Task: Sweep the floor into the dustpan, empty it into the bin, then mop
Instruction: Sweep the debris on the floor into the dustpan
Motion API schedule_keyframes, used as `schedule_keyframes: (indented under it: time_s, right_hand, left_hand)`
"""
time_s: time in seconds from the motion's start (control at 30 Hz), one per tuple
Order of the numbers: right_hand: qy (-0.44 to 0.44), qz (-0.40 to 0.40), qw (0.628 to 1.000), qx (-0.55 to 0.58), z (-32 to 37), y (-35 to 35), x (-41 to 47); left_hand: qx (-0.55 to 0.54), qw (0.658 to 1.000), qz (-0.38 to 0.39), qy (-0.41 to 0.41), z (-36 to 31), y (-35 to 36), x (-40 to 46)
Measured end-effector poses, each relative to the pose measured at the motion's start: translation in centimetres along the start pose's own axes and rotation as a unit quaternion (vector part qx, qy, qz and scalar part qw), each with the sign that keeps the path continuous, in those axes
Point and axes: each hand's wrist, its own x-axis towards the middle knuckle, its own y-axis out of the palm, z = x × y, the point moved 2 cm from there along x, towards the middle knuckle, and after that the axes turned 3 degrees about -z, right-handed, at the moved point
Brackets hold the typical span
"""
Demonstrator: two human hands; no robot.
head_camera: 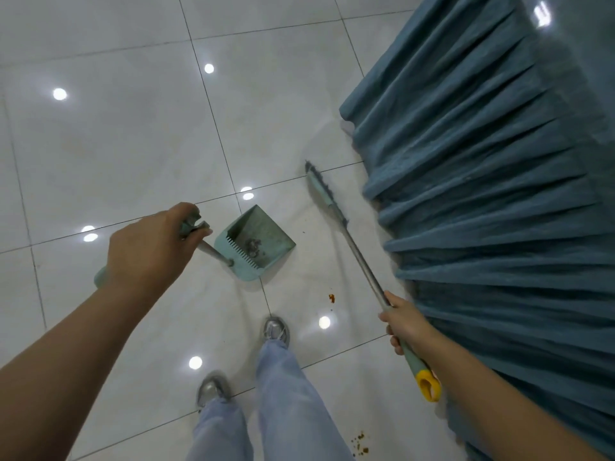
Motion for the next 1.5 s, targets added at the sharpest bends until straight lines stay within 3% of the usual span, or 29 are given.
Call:
schedule_keyframes:
  time_s: [0.23,0.37,0.77,1.17,1.33,1.5]
  right_hand:
    - [-0.011,-0.03,0.999,0.039,3.2,-3.4,3.1]
    - [0.016,-0.039,0.999,-0.007,4.2,-2.9,4.7]
    - [-0.007,0.093,0.995,-0.031,0.7,6.2,-4.9]
    - [-0.04,-0.016,0.999,-0.026,-5.1,2.4,-4.8]
    - [-0.029,0.001,0.999,-0.044,-4.5,6.6,-5.6]
    - [-0.042,0.067,0.996,-0.051,-6.7,13.7,-9.9]
  left_hand:
    - [0.009,1.0,-0.004,-0.005,0.0,-0.2,0.1]
    - [0.009,1.0,-0.004,0.006,-0.1,-0.1,0.6]
    - [-0.014,1.0,0.025,0.004,1.3,-0.2,-1.5]
    - [-0.019,0.998,0.017,-0.056,9.4,-2.9,-10.4]
    - [-0.01,0.998,0.011,-0.066,12.0,-3.5,-13.6]
    - [0.001,0.998,0.027,-0.053,13.0,-2.8,-15.9]
